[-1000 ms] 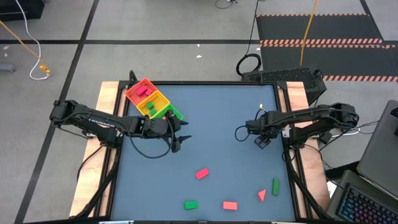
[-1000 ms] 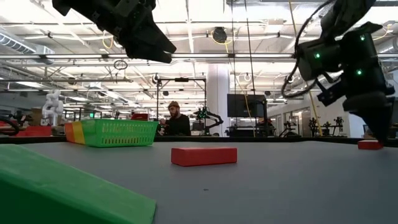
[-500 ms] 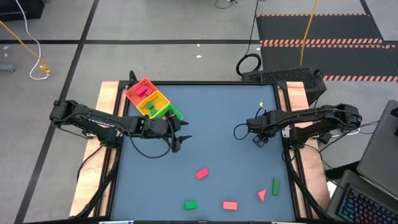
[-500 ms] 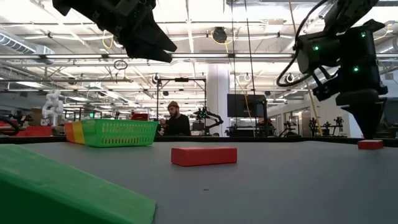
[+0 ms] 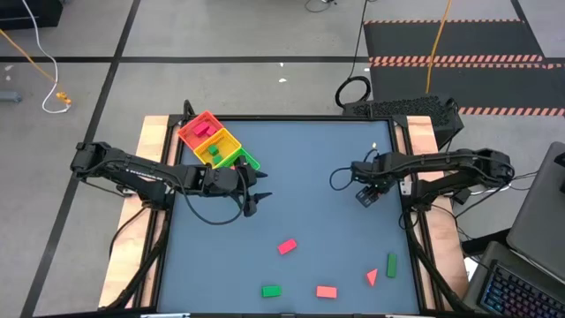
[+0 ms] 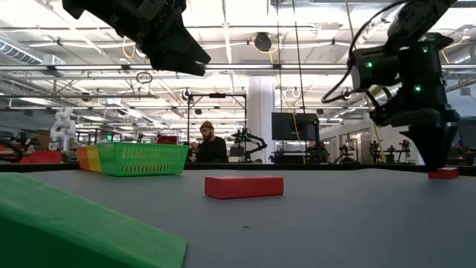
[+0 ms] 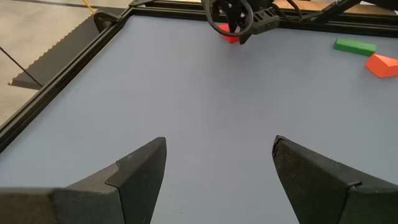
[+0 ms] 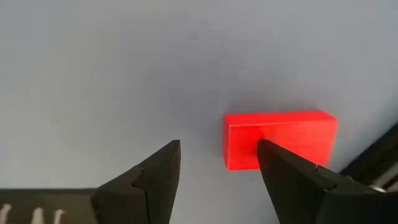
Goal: Sort & place blocks by color
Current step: Put the red block into the orange basket
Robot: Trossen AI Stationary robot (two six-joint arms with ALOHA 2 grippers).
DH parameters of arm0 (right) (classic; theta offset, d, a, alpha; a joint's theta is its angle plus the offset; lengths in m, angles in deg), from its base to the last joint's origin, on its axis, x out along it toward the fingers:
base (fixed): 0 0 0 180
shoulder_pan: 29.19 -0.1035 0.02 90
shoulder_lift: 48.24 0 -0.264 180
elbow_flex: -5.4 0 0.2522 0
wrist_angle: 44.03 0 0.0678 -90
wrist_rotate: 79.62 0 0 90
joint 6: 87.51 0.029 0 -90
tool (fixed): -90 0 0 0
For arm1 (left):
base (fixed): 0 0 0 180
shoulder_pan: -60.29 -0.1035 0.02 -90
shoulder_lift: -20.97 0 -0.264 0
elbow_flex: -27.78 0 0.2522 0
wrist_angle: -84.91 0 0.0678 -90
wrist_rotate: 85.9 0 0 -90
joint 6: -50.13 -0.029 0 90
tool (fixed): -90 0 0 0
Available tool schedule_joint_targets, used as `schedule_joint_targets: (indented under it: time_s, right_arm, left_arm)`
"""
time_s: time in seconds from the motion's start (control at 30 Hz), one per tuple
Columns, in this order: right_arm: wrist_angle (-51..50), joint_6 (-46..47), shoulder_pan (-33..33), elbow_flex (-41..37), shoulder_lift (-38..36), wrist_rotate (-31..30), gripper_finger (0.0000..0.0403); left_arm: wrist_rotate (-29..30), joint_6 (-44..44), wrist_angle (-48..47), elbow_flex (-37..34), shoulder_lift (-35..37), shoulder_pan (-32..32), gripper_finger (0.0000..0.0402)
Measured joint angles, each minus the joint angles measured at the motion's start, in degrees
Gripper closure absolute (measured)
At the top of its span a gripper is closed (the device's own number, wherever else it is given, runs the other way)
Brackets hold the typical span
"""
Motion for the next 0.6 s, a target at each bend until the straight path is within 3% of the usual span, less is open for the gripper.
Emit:
schedule_joint_targets:
  time_s: [0.2, 0.5, 0.6]
  right_arm:
    - [3.29, -0.7, 0.61, -3.62, -0.27, 0.74, 0.0193]
    - [4.8, -0.84, -0.15, -2.41, -0.11, 1.85, 0.0193]
    - [12.65, -1.36, -1.26, -1.44, -0.14, 4.58, 0.0193]
  left_arm:
    - [0.0, 0.07, 0.02, 0.0, 0.0, 0.0, 0.0108]
    - [0.0, -0.09, 1.13, 0.0, 0.0, -0.09, 0.0108]
    - [0.0, -0.11, 1.11, 0.0, 0.0, -0.12, 0.0108]
